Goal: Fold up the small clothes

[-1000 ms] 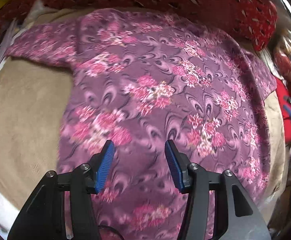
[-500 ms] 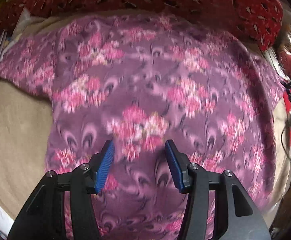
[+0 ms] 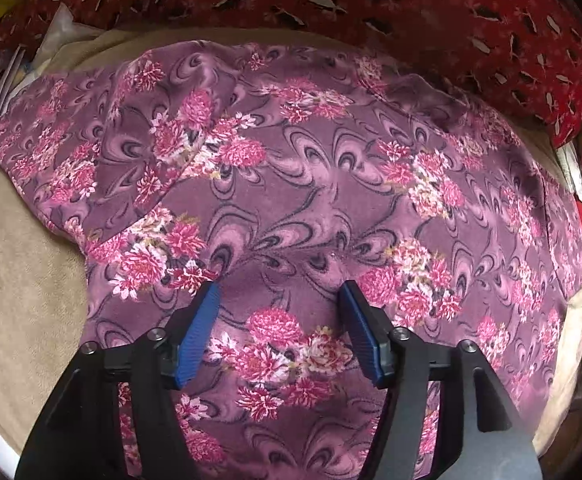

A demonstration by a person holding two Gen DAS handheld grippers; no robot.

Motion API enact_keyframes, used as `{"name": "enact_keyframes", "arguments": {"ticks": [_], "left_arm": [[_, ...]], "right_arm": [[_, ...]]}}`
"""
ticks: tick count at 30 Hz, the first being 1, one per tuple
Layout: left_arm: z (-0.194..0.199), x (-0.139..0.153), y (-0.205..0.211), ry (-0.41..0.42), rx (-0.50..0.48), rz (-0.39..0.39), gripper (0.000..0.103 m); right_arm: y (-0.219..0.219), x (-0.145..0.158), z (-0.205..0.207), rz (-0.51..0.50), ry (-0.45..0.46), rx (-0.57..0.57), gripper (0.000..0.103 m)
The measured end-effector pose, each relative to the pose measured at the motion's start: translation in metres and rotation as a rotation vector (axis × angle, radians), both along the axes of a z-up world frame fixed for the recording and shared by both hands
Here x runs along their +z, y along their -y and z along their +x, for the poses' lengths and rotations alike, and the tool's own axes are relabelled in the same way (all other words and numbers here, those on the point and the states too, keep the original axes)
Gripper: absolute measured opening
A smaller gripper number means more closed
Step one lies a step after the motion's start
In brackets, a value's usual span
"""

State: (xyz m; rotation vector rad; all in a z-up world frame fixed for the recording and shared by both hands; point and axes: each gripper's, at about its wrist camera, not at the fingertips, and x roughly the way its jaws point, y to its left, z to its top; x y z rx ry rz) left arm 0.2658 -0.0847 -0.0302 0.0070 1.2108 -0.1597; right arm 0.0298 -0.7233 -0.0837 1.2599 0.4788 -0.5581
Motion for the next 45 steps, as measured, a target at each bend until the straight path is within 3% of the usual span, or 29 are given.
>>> {"name": "enact_keyframes", "arguments": {"ticks": [1, 4, 6, 7, 9, 12, 14, 18, 20, 24, 29, 39, 45], "left_arm": [[-0.001, 0.0, 0.0, 0.002, -0.001, 0.002, 0.066], [-0.008, 0.001, -0.004, 0.008, -0.001, 0.002, 0.066], [-0.01, 0.001, 0.0, 0.01, -0.003, 0.005, 0.066], [-0.011, 0.001, 0.001, 0.013, -0.004, 0.009, 0.066], [-0.013, 0.006, 0.004, 0.032, -0.008, 0.011, 0.066], [-0.016, 0.026, 0.006, 0.097, -0.011, -0.017, 0.066], [-0.011, 0.024, 0.006, 0.084, -0.01, -0.025, 0.066], [0.003, -0.002, -0.001, -0.028, 0.026, -0.06, 0.066], [0.002, -0.001, -0.004, -0.015, 0.028, -0.077, 0.066], [0.0, 0.005, -0.011, -0.025, 0.012, -0.107, 0.066], [0.0, 0.006, -0.018, -0.028, 0.009, -0.153, 0.066], [-0.008, 0.019, -0.057, -0.048, -0.024, -0.25, 0.066], [-0.006, 0.025, -0.086, -0.043, -0.016, -0.31, 0.066]], "right_arm": [[0.002, -0.005, 0.0, 0.044, 0.008, -0.02, 0.058], [0.005, -0.016, 0.004, 0.089, 0.052, -0.046, 0.058], [0.012, -0.02, 0.017, 0.099, 0.033, -0.034, 0.057], [0.014, -0.02, 0.022, 0.101, 0.03, -0.021, 0.043], [0.015, -0.008, 0.031, 0.039, 0.015, 0.017, 0.004], [0.019, 0.039, 0.02, -0.137, 0.069, -0.002, 0.003], [0.024, 0.058, 0.011, -0.204, 0.074, -0.051, 0.003], [0.023, 0.061, 0.013, -0.206, -0.072, -0.039, 0.003], [0.009, 0.069, 0.017, -0.223, -0.04, -0.017, 0.004], [-0.041, 0.092, 0.044, -0.26, 0.038, 0.152, 0.004], [-0.133, 0.113, 0.09, -0.253, 0.114, 0.392, 0.008], [-0.331, 0.112, 0.173, -0.246, 0.098, 0.757, 0.008], [-0.427, 0.104, 0.203, -0.271, 0.082, 0.898, 0.011]]}}
